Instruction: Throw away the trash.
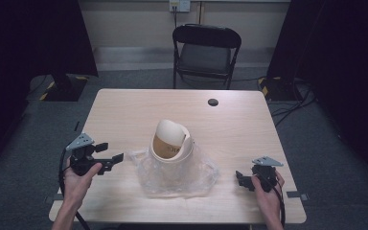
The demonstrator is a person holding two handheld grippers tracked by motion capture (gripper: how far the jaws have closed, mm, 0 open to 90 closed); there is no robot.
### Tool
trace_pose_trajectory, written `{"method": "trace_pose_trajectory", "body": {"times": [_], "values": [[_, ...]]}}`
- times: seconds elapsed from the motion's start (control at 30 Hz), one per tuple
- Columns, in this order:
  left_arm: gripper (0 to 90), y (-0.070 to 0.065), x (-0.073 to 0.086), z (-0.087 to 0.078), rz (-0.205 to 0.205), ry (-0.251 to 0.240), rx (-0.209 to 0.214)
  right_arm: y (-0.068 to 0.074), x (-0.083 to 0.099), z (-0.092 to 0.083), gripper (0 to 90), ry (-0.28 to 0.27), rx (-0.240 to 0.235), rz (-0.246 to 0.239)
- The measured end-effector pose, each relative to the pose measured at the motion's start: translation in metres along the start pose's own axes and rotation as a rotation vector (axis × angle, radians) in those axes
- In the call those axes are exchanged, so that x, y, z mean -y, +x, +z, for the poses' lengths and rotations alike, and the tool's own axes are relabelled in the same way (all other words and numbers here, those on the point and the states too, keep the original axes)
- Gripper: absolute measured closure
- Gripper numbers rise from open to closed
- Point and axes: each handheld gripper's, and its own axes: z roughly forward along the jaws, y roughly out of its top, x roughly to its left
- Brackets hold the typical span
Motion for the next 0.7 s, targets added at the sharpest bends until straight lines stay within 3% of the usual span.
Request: {"method": "trace_pose_trajectory", "body": {"times": [0.07, 0.2, 0.3, 0.43, 0.7], "values": [[16.2, 0.004, 0.005, 0.0, 0.013, 0.02, -0.019, 0.0, 0.0, 0.0, 9.4, 0.0, 0.0, 0.0], [16.4, 0.013, 0.017, 0.001, 0.0, 0.058, -0.053, 0.0, 0.0, 0.0, 9.4, 0.0, 0.0, 0.0], [16.6, 0.018, 0.025, 0.002, -0.029, 0.066, -0.063, 0.0, 0.0, 0.0, 9.4, 0.0, 0.0, 0.0], [16.6, 0.026, 0.035, 0.004, -0.038, 0.084, -0.063, 0.0, 0.0, 0.0, 9.4, 0.0, 0.0, 0.0], [16.6, 0.041, 0.064, 0.01, -0.099, 0.143, -0.107, 0.0, 0.0, 0.0, 9.4, 0.0, 0.0, 0.0]]}}
